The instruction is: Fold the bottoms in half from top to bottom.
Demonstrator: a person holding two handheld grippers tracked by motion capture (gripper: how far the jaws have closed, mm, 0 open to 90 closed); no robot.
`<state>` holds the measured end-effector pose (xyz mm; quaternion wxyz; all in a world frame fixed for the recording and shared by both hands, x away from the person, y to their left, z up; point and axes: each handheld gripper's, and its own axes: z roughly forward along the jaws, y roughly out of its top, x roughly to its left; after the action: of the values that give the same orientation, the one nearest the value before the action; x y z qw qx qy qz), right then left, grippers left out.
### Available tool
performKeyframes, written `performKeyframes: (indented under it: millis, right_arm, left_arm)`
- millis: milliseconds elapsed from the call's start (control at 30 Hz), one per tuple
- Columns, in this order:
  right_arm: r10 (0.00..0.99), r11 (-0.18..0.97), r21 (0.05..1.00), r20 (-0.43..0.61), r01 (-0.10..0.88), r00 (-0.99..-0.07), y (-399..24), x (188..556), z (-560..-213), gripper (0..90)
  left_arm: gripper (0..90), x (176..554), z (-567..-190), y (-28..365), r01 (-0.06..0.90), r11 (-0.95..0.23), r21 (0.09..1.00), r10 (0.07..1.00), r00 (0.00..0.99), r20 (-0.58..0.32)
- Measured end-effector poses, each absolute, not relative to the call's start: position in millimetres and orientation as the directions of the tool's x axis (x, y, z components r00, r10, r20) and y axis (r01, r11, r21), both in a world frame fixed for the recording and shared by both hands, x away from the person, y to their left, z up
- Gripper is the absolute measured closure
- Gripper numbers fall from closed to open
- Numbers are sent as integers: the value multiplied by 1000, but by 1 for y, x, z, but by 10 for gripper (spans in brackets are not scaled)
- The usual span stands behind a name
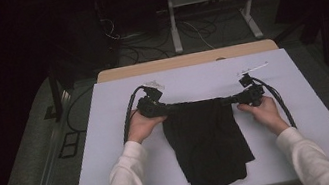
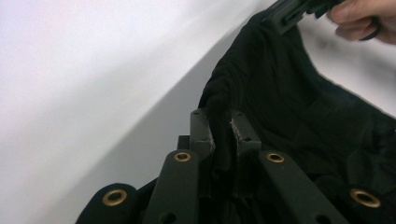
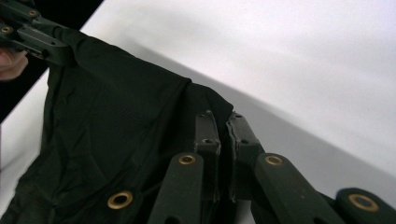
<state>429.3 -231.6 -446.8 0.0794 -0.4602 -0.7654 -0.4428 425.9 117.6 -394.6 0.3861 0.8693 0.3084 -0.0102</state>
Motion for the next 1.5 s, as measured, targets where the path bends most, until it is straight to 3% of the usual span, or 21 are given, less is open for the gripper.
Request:
performKeyframes:
  millis: [467, 1233, 1333, 1433, 1500]
  right_arm:
    - [665, 169, 616, 505, 770, -550, -224, 463, -441, 839]
    - [699, 72, 651, 508, 756, -504, -233, 506, -435, 837]
    - [711, 76, 659, 490, 748, -504, -232, 508, -433, 776]
    - [740, 82, 678, 450, 731, -500, -236, 505, -432, 621]
    - [739, 78, 678, 453, 731, -498, -240, 503, -432, 467]
  left_arm:
    - [814, 470, -403, 133, 599, -453, 661, 565, 766, -307]
    - [791, 522, -407, 128, 578, -385, 719, 616, 741, -266]
    - [714, 521, -410, 131, 611, -347, 711, 653, 702, -285]
    - [592, 517, -412, 137, 606, -289, 741, 667, 683, -298]
    - [496, 512, -410, 141, 597, -267, 757, 688, 668, -284]
